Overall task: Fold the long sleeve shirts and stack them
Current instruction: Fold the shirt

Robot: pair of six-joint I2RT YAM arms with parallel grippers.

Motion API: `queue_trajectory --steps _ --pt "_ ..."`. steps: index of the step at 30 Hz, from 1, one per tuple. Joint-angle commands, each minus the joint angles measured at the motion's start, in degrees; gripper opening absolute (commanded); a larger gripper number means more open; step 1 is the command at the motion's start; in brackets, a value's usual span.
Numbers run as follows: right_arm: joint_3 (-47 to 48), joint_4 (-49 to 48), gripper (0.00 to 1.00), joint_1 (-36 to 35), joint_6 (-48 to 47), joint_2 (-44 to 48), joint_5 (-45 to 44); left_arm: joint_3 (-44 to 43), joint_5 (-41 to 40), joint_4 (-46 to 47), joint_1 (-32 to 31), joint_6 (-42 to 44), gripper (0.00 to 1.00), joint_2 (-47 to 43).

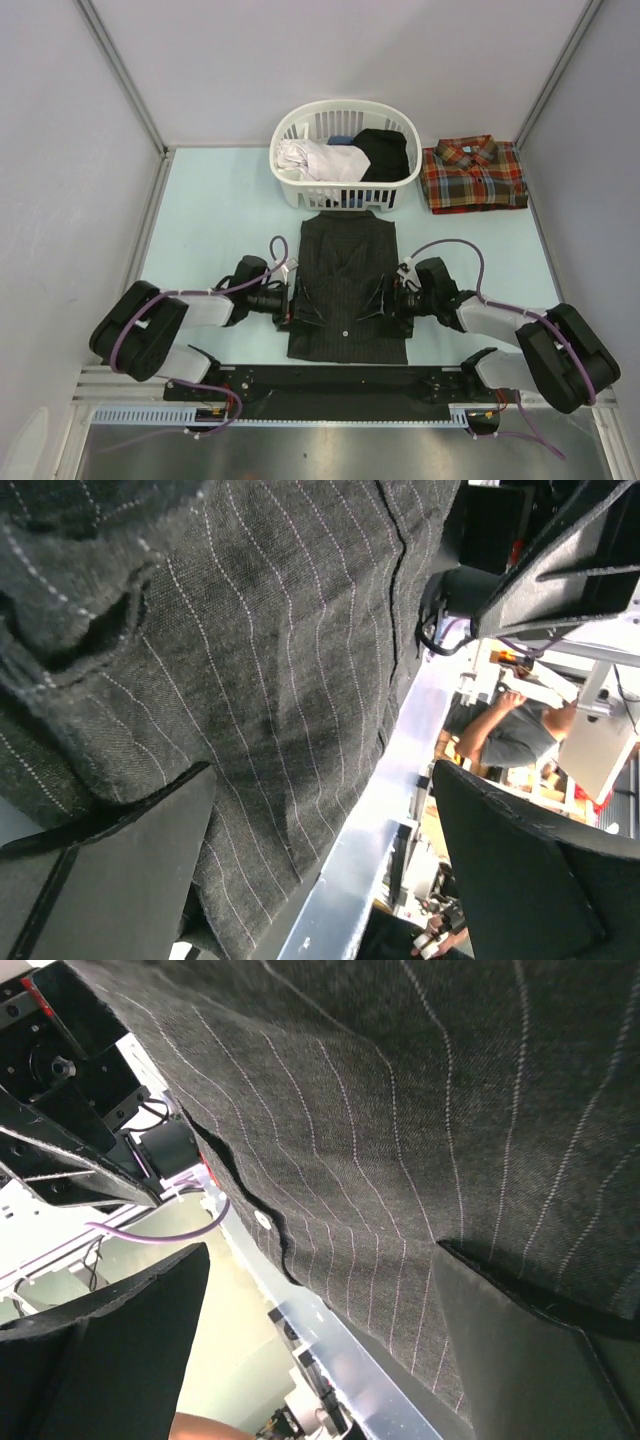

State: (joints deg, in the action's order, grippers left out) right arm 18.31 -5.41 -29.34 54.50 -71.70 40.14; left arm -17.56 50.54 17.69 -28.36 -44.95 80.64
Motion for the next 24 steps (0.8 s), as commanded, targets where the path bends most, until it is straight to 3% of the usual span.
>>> queue_trajectory --steps 1,3,5,7,9,12,13,15,21,24 --pt "2.08 2.06 1.0 0.52 -2.46 2.16 0.1 -2.12 1.62 -0.83 1.03 5.92 0.99 -1.69" --pt "4.96 7.14 1.0 -1.32 -3.25 8.64 2.31 -1.87 4.81 -0.38 -0.55 5.4 0.99 -11.49" --pt "7.87 11.54 1.0 -7.63 -5.8 12.97 0.39 -0.28 6.85 0.59 -4.04 1.36 0.99 -19.08" --pt "9.99 10.25 1.0 -14.47 -6.69 15.35 -1.02 -0.72 5.54 -0.46 -8.88 0.83 0.99 -25.58" --pt "8.16 3.33 1.0 -15.83 -4.42 15.02 -1.56 0.15 1.93 3.9 -16.18 0.22 1.0 -26.85" --pt "2.62 1.71 1.0 -10.32 1.65 10.89 -2.26 2.7 -2.02 11.99 -18.75 -3.99 0.99 -21.51" --pt "1.57 3.2 1.0 -5.86 2.44 8.88 -2.52 3.06 -3.51 11.75 -18.58 -4.35 1.0 -18.36" --pt "0.86 3.92 1.0 -3.71 4.38 7.02 -2.26 2.89 -6.86 11.66 -18.31 -4.27 0.99 -14.65" --pt "-0.37 10.84 1.0 -3.27 8.52 2.8 -9.63 -1.68 -13.71 -4.66 -13.75 0.19 0.99 2.92" --pt "-0.38 12.62 1.0 0.16 6.42 2.97 -9.04 -2.13 -9.89 -4.44 -12.07 2.05 0.99 2.34"
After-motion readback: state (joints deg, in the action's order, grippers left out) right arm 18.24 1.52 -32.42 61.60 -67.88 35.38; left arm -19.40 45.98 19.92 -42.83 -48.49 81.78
